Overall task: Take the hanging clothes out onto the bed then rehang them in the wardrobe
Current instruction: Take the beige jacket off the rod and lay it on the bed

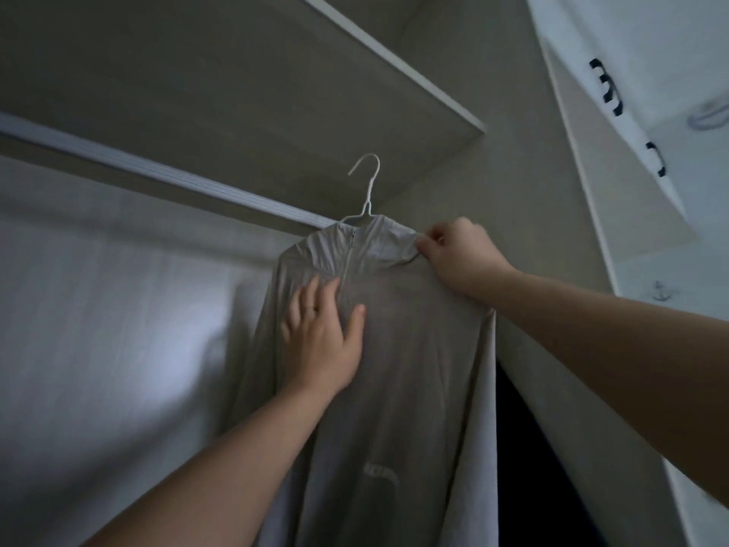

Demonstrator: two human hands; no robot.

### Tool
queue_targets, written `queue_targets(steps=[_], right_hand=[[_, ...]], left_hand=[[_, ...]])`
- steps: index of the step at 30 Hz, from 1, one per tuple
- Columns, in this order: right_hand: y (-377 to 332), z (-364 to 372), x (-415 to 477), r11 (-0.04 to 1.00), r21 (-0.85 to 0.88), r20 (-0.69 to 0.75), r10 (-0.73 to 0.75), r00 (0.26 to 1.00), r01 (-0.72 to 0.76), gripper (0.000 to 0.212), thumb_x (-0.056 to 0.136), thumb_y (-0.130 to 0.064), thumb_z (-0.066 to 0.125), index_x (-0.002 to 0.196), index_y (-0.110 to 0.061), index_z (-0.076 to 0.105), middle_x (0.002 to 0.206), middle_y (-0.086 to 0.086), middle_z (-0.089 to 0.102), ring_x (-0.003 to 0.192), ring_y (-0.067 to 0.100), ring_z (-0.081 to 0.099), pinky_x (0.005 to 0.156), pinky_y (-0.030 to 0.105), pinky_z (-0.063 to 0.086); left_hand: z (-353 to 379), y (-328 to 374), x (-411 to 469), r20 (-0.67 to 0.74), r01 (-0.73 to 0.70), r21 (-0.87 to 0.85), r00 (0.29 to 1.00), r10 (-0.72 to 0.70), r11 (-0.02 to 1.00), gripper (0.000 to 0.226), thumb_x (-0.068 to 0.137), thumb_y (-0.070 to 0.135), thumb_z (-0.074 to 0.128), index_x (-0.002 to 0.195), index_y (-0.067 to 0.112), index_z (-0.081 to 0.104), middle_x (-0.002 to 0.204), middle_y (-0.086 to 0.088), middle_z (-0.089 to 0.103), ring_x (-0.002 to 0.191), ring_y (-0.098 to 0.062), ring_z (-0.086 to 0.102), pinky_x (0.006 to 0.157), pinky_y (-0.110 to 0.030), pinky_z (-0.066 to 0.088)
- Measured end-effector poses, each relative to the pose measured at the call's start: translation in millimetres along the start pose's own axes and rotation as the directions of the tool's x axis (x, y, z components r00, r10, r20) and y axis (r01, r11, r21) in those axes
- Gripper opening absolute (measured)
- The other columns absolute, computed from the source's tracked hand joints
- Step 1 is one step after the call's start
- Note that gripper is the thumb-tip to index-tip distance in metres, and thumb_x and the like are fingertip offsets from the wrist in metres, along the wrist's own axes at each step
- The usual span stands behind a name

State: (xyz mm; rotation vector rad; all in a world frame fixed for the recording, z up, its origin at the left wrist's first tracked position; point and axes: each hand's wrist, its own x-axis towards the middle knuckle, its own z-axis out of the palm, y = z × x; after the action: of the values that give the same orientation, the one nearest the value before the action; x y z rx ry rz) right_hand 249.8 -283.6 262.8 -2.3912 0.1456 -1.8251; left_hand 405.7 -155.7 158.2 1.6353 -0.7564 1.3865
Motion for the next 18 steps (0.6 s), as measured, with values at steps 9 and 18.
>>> queue_targets(steps=[9,18], right_hand=[[57.7,-147.8,-29.9,0.833,-0.538,-0.092,-0.206,0.974,0.125,0.028,0.096,-0.046,0.041,0.082,-0.025,0.053,0.092,0.014,0.065,0.083,0.037,0.061,0.061,0.035,0.037],[141.3,-333.9,-76.9,0.627,-0.779,-0.187,-0.232,0.955,0.000,0.034,0.099,-0.047,0.038,0.093,-0.020,0.058,0.093,0.013,0.068,0.084,0.037,0.063,0.062,0.035,0.031]], left_hand=[[4.1,127.9,-1.2,-0.109,-0.026,-0.100,0.994,0.015,0.995,0.068,0.089,0.051,0.040,0.148,0.016,0.039,0.159,-0.010,0.032,0.148,-0.035,0.022,0.117,-0.058,0.019],[25.5,325.9,-50.9,-0.027,-0.090,-0.353,0.996,0.086,0.931,0.068,0.093,0.055,0.031,0.151,0.019,0.030,0.160,-0.008,0.027,0.148,-0.032,0.018,0.118,-0.056,0.012]])
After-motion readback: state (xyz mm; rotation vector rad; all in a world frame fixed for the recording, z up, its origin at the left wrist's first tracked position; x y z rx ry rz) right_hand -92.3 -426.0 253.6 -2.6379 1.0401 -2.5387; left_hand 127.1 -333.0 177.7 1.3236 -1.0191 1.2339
